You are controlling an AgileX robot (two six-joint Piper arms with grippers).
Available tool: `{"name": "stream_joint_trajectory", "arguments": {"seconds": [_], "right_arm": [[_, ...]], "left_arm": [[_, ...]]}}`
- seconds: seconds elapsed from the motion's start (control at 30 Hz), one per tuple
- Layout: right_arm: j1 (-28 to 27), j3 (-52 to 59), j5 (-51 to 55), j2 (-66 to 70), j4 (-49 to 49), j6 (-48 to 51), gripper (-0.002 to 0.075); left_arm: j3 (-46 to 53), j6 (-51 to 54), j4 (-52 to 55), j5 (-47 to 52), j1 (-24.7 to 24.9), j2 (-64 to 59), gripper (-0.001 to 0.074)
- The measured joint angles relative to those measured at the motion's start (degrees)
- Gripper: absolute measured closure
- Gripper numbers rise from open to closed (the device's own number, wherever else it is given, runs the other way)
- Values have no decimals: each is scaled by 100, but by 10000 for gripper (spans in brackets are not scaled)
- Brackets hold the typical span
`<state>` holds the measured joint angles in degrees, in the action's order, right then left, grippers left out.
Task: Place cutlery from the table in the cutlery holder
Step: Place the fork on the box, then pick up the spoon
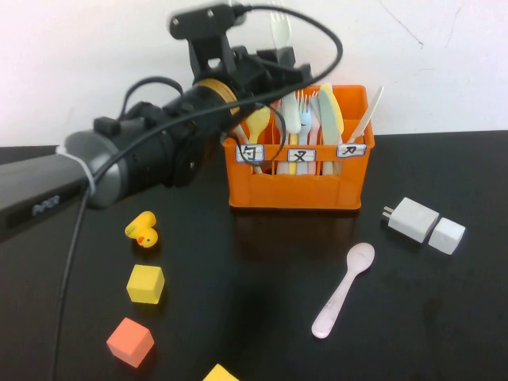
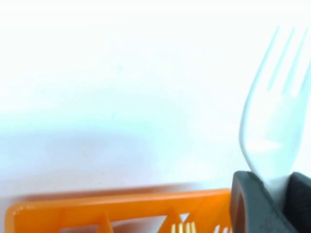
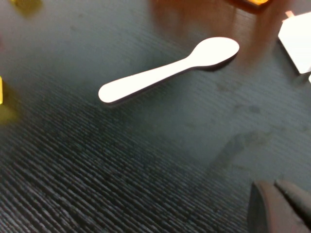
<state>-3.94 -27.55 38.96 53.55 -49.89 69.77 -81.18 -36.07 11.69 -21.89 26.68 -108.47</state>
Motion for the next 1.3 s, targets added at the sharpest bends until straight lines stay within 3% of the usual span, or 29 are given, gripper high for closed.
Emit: {"name": "stream_joint_trajectory", "arguments": {"seconds": [0.33,0.7,0.77,0.93,1.03,1.17,1.3], "right_arm": [[0,0,105,0,0,0,728],[0,0,201,0,0,0,728],[0,0,201,0,0,0,728],[0,0,201,0,-27,0,728],[0,0,201,0,-54,46,728],[0,0,201,0,-102,87,728],[0,-69,321,0,-451,64,728]], "left_arm": [[0,306,482,-1072,0,-752,637],[0,705,745,-1114,0,-1005,630],[0,807,891,-1056,0,-1005,593],[0,885,1023,-1058,0,-1005,389],[0,885,1067,-963,0,-920,339],[11,898,1091,-605,0,-426,393],[11,898,1209,21,0,462,566]]}}
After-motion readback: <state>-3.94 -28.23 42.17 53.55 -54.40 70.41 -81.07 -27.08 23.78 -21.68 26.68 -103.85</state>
